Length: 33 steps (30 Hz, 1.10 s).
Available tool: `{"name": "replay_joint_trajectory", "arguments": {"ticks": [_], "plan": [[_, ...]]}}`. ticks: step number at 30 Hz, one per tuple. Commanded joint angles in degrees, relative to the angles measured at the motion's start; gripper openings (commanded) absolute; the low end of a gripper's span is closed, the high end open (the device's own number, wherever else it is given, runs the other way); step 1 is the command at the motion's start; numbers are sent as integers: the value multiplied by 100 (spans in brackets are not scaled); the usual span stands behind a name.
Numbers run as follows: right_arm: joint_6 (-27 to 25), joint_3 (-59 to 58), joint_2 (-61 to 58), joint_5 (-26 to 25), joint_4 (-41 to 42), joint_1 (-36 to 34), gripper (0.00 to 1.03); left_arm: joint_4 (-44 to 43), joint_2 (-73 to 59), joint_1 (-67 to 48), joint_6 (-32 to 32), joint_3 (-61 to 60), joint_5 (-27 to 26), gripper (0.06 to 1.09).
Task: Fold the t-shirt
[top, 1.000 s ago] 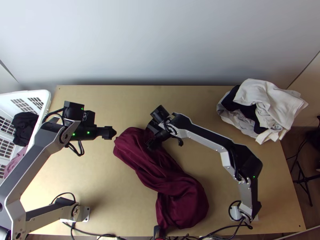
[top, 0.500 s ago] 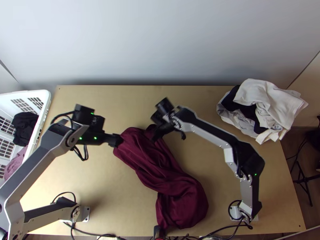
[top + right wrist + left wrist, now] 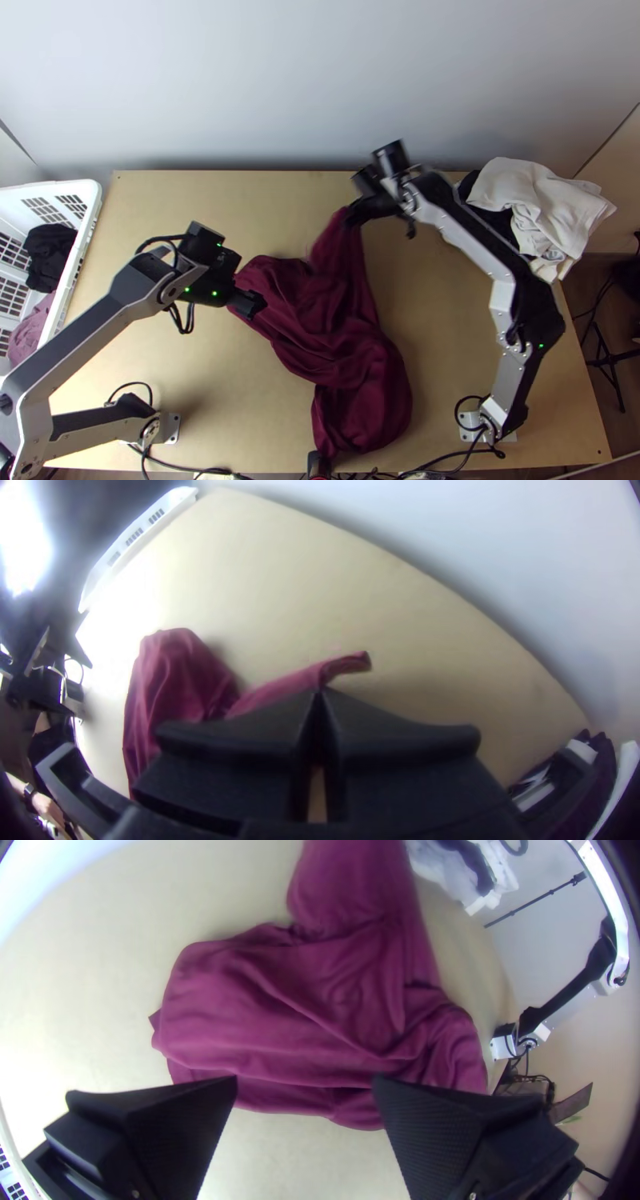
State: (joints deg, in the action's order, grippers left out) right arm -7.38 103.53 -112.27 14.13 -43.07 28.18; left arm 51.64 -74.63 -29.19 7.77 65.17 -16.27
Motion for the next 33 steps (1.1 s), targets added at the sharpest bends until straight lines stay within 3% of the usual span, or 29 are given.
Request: {"name": "replay_joint_trajectory", "arguments": {"ticks": [1,16,28,31,33], "plan": [[-159,115,232,-7,-299,-744,3,-128,-254,-52,-179,-162,28,104],[-308,-184,636,-7,-360,-1667,3,-839,-447,968,-654,-786,63,104],[-405,-333,908,-7,-448,-1975,3,-1367,-983,1029,-724,-1032,370,103],[-414,-430,970,-7,-448,-1975,3,-1595,-1168,1029,-724,-1120,467,95],[-422,-474,1014,-7,-448,-1975,3,-1666,-1273,1029,-751,-1147,493,83]]}}
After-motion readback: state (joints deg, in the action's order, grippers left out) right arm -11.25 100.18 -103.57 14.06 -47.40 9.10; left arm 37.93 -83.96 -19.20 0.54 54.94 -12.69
